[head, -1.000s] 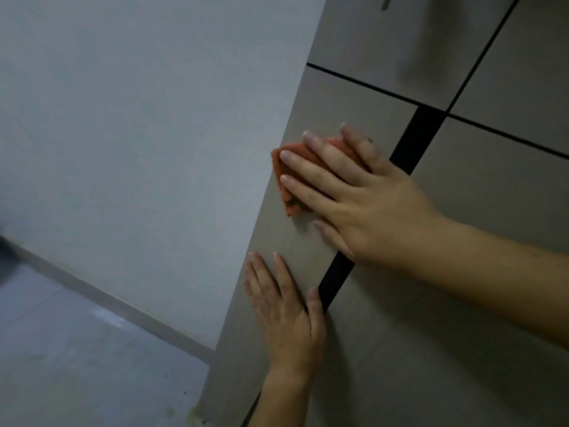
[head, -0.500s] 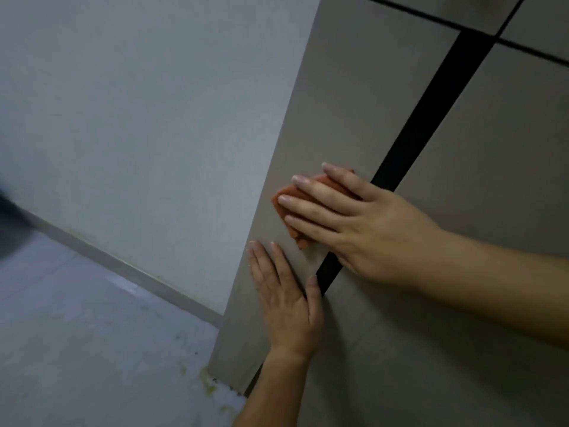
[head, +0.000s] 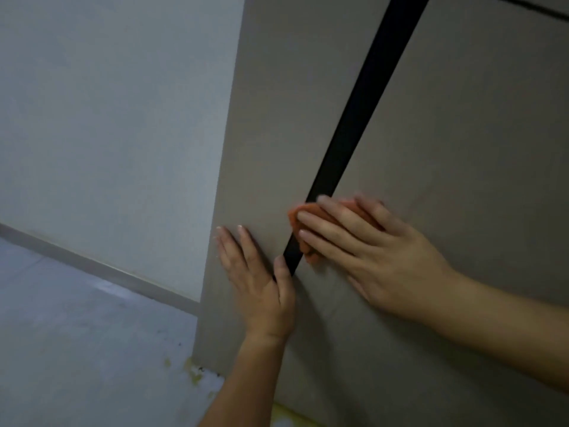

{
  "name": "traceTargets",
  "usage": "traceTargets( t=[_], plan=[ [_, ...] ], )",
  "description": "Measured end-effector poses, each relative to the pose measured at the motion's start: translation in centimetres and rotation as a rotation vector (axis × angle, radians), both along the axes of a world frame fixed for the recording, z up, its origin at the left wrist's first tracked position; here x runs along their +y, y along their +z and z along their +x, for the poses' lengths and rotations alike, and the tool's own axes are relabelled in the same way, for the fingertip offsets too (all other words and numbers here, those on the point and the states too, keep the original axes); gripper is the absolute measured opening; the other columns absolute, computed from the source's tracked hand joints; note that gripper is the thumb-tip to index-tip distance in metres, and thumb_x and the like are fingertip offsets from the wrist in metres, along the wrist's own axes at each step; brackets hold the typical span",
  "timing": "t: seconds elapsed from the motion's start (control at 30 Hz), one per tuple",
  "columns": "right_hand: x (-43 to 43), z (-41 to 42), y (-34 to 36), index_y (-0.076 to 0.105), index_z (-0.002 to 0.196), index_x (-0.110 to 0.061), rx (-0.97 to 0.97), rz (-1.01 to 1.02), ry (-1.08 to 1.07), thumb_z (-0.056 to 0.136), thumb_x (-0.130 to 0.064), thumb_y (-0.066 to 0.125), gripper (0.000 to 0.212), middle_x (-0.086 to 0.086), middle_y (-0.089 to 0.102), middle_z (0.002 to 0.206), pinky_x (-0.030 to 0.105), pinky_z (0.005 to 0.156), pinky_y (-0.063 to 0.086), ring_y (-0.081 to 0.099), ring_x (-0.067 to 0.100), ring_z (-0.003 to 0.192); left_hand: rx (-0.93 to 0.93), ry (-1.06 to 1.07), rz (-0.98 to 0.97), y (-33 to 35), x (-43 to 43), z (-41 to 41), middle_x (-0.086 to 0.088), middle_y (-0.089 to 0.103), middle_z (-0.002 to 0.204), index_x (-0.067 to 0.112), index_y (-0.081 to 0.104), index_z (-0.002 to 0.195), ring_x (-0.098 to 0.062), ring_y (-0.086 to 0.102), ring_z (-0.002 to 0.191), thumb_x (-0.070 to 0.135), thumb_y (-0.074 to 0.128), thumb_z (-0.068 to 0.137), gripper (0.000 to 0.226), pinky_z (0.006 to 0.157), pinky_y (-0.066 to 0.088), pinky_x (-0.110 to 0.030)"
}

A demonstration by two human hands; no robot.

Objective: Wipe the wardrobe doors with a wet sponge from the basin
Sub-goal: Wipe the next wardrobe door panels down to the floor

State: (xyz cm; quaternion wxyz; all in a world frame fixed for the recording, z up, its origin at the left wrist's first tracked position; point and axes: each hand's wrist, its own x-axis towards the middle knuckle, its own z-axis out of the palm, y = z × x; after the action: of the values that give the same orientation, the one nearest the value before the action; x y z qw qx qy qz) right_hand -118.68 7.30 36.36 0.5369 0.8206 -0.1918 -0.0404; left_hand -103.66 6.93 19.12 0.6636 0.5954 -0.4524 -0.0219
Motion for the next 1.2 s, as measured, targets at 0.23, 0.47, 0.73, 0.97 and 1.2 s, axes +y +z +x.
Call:
traceTargets(
  t=[0.23, 0.47, 0.73, 0.97, 1.2],
  plan=[
    [0.6, -3.0, 2.9, 0.022, 0.162, -0.018, -0.530, -0.190, -0.071, 0.103, -0.038, 0.045, 0.067, 0.007, 0.014, 0.170, 0.060, 0.123, 0.006, 0.009, 0.036, 0.157, -0.140, -0.013, -0.019, 3.5, 0.3, -1.6, -0.020, -0.006, 0.169, 0.023, 0.010, 0.161, -0.039, -0.009, 0.157, 0.043, 0.042, 0.099, 0.072, 0.120, 0.002, -0.070],
    [2.6, -7.1, -3.9, 0.033, 0.159, -0.021, -0.411, -0.114, -0.118, 0.090, -0.033, 0.061, 0.076, 0.000, 0.025, 0.168, 0.050, 0.127, 0.008, 0.020, 0.027, 0.156, -0.210, -0.030, 0.009, 5.0, 1.0, -2.8, -0.021, -0.008, 0.169, 0.019, 0.010, 0.162, -0.039, -0.009, 0.157, 0.042, 0.045, 0.097, 0.078, 0.120, 0.004, -0.069],
    [3.0, -7.6, -7.7, 0.027, 0.161, -0.022, -0.507, -0.119, -0.183, 0.092, -0.039, 0.059, 0.078, 0.000, 0.017, 0.169, 0.051, 0.127, 0.004, 0.010, 0.028, 0.158, -0.333, -0.069, -0.014, 6.5, 1.7, -3.5, -0.024, -0.004, 0.168, 0.016, 0.012, 0.162, -0.041, -0.006, 0.156, 0.035, 0.048, 0.092, 0.081, 0.121, 0.003, -0.068],
    [3.1, -11.0, -1.9, 0.008, 0.164, -0.023, -0.935, -0.172, -0.230, 0.104, -0.051, 0.026, 0.069, 0.000, -0.003, 0.171, 0.054, 0.124, -0.007, -0.009, 0.029, 0.157, -0.595, -0.167, -0.092, 8.9, 3.0, -7.9, -0.019, -0.008, 0.169, 0.014, 0.018, 0.161, -0.044, -0.008, 0.155, 0.035, 0.050, 0.090, 0.081, 0.121, -0.002, -0.068],
    [4.9, -15.7, -7.8, 0.020, 0.162, -0.027, -0.682, -0.146, -0.220, 0.101, -0.046, 0.043, 0.069, -0.004, 0.005, 0.172, 0.052, 0.126, 0.000, 0.004, 0.027, 0.158, -0.586, -0.154, -0.068, 9.0, 3.1, -9.0, -0.022, -0.013, 0.167, 0.016, 0.007, 0.163, -0.047, -0.011, 0.154, 0.036, 0.052, 0.086, 0.091, 0.119, -0.001, -0.072]
  ],
)
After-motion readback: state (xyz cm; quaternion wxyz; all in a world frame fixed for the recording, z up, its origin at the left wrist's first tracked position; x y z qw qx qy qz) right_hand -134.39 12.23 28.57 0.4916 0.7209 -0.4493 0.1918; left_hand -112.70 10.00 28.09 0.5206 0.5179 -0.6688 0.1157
